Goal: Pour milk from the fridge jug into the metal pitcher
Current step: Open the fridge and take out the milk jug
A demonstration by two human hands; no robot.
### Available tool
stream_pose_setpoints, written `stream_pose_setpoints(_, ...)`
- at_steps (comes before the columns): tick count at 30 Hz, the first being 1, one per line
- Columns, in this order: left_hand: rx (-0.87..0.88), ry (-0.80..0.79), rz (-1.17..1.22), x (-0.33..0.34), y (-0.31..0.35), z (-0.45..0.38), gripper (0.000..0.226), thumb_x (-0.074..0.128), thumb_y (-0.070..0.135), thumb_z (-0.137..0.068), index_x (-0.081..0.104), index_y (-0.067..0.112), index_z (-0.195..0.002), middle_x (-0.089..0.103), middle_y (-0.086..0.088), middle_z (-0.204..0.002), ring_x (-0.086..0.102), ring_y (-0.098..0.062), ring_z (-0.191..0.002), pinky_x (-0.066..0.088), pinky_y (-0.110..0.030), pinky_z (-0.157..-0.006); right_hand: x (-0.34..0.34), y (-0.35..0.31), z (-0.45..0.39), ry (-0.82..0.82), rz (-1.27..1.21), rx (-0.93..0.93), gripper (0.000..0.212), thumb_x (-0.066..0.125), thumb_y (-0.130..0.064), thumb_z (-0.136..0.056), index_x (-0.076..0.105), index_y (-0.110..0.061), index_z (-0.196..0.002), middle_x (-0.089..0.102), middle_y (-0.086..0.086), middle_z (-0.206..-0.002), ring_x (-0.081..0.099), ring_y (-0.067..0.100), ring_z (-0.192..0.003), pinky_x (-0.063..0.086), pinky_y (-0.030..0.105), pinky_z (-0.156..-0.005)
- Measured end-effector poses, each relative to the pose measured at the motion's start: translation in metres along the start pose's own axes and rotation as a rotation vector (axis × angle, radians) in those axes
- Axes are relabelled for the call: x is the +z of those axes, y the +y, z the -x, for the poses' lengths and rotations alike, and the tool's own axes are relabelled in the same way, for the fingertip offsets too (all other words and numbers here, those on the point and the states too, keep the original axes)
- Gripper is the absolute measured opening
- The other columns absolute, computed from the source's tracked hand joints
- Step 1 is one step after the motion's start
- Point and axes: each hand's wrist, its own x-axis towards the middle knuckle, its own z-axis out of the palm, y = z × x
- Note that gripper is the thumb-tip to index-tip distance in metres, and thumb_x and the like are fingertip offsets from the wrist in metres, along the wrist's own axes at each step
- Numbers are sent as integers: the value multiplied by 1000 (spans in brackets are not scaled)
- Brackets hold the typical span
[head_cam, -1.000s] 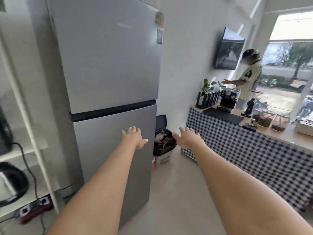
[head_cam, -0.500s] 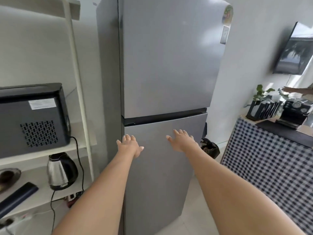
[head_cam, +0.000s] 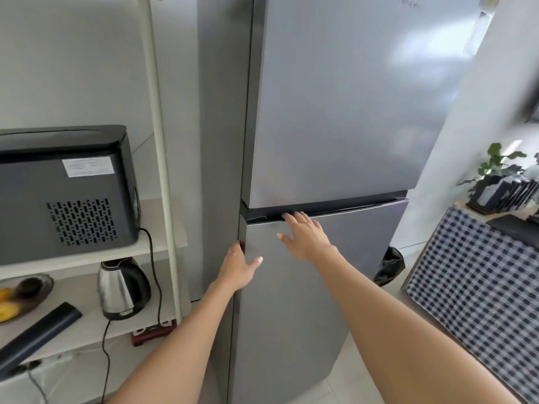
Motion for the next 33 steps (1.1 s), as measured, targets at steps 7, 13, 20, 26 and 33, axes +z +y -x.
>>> stream_pose_setpoints(7,-12,60,91,0,-18,-26,64,74,44,-75,47,9,-122,57,-8,-124,53,-26,-115,44,-36,-94,13,4,-13,218,-237,67,34,58,-24,-95,60,-19,-128,58,7,-113,54,30,-109,41,32,-76)
stream_pose_setpoints(13,25,149,149,13,-22,-22,62,78,39,-72,47,10,-117,56,-8,-121,56,-28,-110,45,-35,-89,11,5,-20,237,-370,102,33,67,-17,-89,68,-15,-122,57,8,-104,58,33,-97,36,27,-74)
stream_pose_setpoints(20,23,190,271,9,-28,-18,60,85,33,-65,56,11,-112,65,-1,-111,60,-18,-100,42,-25,-82,5,3,-21,230,-449,139,34,70,-17,-88,69,-11,-121,61,13,-114,55,29,-109,33,21,-80)
stream_pose_setpoints(26,33,165,261,6,-29,-17,62,85,35,-64,55,10,-112,66,-2,-110,61,-20,-100,45,-27,-82,6,2,-21,219,-484,155,33,71,-16,-87,69,-10,-120,60,13,-112,56,30,-108,35,22,-80)
stream_pose_setpoints(33,87,150,235,17,-24,19,59,85,40,-61,52,15,-103,64,2,-101,61,-19,-93,48,-27,-79,0,19,11,208,-486,115,31,73,-13,-84,72,-10,-115,62,12,-108,57,27,-102,33,20,-75)
